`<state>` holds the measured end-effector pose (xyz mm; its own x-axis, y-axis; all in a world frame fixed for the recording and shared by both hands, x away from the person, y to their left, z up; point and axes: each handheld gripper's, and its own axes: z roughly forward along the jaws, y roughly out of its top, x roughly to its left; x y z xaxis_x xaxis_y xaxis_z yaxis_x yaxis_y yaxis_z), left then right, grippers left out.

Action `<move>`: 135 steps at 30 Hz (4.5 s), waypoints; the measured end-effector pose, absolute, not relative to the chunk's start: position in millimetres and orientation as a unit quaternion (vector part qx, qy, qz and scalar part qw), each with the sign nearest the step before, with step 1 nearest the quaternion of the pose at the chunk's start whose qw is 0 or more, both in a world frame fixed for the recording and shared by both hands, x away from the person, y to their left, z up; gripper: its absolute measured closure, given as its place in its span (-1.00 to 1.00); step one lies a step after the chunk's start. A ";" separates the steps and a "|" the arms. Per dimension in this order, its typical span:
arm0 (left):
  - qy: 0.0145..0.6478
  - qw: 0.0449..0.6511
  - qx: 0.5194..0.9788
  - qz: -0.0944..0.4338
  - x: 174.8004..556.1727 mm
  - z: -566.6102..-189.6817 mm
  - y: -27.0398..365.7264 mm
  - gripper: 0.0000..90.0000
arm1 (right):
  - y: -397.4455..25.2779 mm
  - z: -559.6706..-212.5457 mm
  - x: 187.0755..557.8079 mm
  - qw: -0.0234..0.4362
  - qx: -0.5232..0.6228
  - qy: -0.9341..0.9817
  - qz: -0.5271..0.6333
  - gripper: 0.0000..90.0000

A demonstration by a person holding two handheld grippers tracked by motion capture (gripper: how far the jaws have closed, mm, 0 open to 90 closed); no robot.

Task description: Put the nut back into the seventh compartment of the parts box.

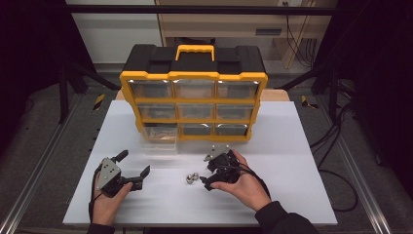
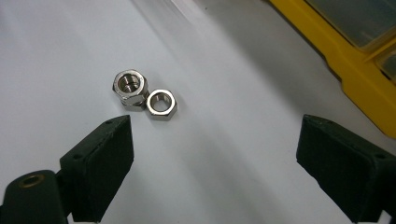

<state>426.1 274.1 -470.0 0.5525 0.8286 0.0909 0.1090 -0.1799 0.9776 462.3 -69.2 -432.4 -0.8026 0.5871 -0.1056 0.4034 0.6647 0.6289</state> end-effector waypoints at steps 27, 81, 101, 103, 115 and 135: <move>0.320 0.563 0.695 0.314 427.6 -468.7 273.6 -0.94 | -34.5 -444.9 463.4 0.103 0.251 0.918 0.291 -0.29; 0.319 0.564 0.692 0.317 429.3 -468.2 278.6 -0.93 | 4.4 -440.9 472.6 0.062 0.245 0.941 0.227 0.55; 0.320 0.570 0.688 0.316 429.5 -468.1 278.8 -0.94 | -35.6 -421.0 477.3 0.094 0.283 0.895 0.332 0.55; 0.319 0.570 0.688 0.315 429.3 -468.3 278.9 -0.94 | -36.6 -419.2 478.6 0.093 0.285 0.892 0.339 0.55; 0.322 0.569 0.686 0.318 429.6 -468.6 280.8 -0.94 | -40.5 -405.4 483.5 0.114 0.281 0.876 0.376 0.55; 0.326 0.577 0.679 0.316 427.2 -467.3 282.9 -0.94 | -32.5 -382.2 486.3 0.135 0.273 0.858 0.414 0.55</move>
